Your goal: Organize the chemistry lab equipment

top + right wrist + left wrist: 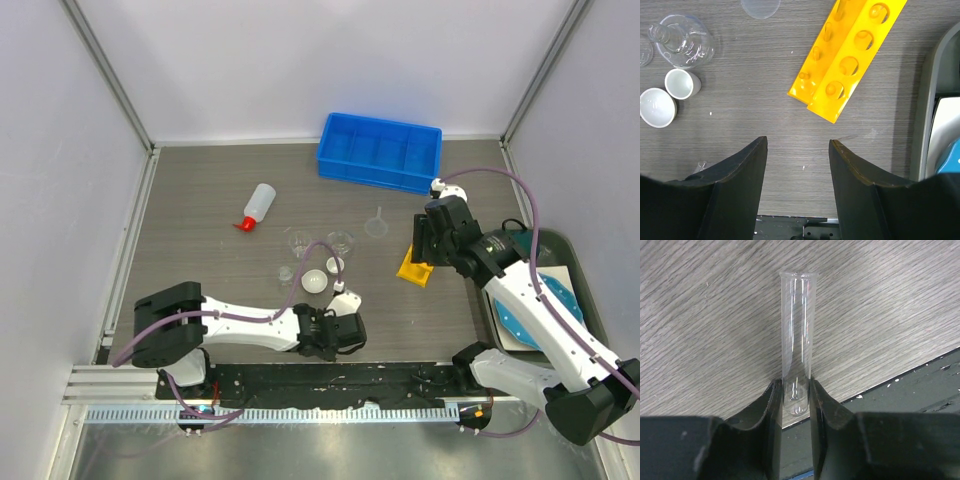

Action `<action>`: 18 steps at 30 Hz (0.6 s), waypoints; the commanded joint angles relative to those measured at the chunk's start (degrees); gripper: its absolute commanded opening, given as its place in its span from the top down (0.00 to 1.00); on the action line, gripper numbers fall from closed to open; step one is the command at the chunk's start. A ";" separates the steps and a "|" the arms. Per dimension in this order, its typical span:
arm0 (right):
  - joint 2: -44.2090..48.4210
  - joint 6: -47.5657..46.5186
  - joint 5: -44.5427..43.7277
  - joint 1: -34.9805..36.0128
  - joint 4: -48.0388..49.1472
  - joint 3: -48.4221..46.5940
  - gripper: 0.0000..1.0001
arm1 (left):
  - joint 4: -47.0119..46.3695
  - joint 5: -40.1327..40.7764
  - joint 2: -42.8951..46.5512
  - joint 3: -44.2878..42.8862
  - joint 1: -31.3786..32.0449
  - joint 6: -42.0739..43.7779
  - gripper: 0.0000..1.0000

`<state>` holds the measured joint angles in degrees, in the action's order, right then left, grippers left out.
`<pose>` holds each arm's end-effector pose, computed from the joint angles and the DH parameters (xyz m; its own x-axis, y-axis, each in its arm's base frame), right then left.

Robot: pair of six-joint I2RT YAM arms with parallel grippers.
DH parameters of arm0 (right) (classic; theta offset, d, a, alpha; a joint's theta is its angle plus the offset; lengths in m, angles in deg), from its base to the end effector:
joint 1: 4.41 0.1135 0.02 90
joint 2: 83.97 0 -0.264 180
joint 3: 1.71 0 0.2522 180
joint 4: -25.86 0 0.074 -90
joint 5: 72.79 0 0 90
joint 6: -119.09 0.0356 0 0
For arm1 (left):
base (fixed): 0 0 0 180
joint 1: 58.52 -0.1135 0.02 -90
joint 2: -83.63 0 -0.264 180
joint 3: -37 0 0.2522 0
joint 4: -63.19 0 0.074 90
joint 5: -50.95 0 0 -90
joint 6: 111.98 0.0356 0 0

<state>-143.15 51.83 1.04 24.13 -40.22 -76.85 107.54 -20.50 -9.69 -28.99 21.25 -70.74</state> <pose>0.1774 0.0852 0.3265 -0.7385 0.0210 -0.6740 -0.0179 0.9986 0.0508 0.0632 -0.2865 0.1590 -0.7993 0.4152 -0.4343 0.4765 0.8784 -0.0373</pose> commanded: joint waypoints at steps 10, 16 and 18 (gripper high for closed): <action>5.38 0.29 12.19 0.82 -0.07 -0.67 0.43 | 0.27 -3.42 5.42 0.99 0.30 4.27 0.89; 10.83 0.63 19.05 0.82 -0.16 2.32 0.43 | -7.02 -12.45 16.30 3.88 -1.63 10.87 0.90; 12.06 0.99 22.92 0.82 -0.07 3.02 0.43 | -8.26 -15.10 19.39 4.76 -3.03 12.45 0.90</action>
<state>-133.60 51.97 15.53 24.74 -40.44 -75.13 105.44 -28.31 2.44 -25.27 20.31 -63.17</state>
